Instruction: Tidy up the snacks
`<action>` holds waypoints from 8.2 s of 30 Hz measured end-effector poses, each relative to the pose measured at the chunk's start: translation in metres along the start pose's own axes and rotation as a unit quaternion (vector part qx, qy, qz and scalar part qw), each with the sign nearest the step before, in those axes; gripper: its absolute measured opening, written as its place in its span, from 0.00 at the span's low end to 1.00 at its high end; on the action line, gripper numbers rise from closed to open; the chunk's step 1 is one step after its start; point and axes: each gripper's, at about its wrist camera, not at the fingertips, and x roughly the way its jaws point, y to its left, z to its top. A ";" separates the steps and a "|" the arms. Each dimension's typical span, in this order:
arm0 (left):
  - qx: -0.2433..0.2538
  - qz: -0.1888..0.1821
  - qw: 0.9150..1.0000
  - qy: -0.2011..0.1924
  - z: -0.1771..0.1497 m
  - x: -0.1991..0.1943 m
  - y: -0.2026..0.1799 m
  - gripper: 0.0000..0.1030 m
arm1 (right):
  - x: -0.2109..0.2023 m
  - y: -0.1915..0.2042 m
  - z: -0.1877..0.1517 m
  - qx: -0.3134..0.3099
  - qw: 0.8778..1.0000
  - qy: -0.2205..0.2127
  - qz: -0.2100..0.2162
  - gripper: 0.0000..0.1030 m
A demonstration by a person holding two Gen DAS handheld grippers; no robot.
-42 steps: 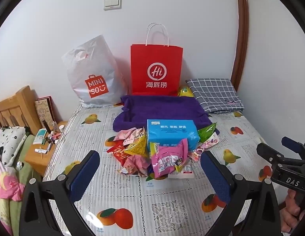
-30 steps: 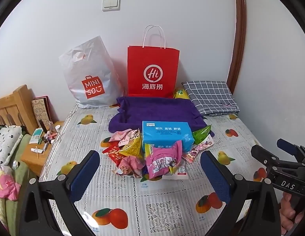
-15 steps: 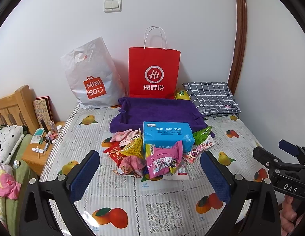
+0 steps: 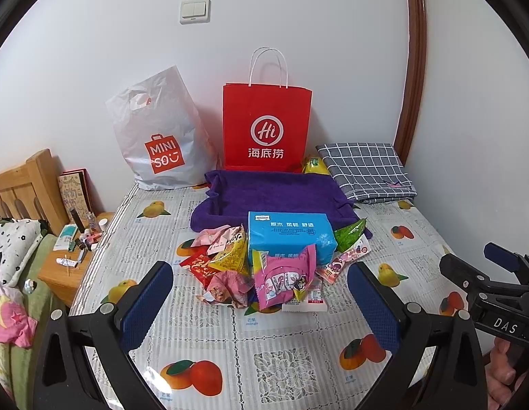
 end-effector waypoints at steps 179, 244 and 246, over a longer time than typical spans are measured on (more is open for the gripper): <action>-0.012 -0.087 0.986 0.139 -0.030 0.126 0.067 0.49 | 0.157 -0.025 -0.025 0.000 0.991 0.109 0.082 0.21; 0.005 -0.109 0.986 0.128 0.133 0.311 0.065 0.49 | 0.316 0.032 0.150 -0.018 0.993 0.087 0.080 0.21; 0.006 -0.107 0.985 0.132 0.132 0.322 0.066 0.49 | 0.327 0.030 0.149 -0.018 0.992 0.094 0.081 0.21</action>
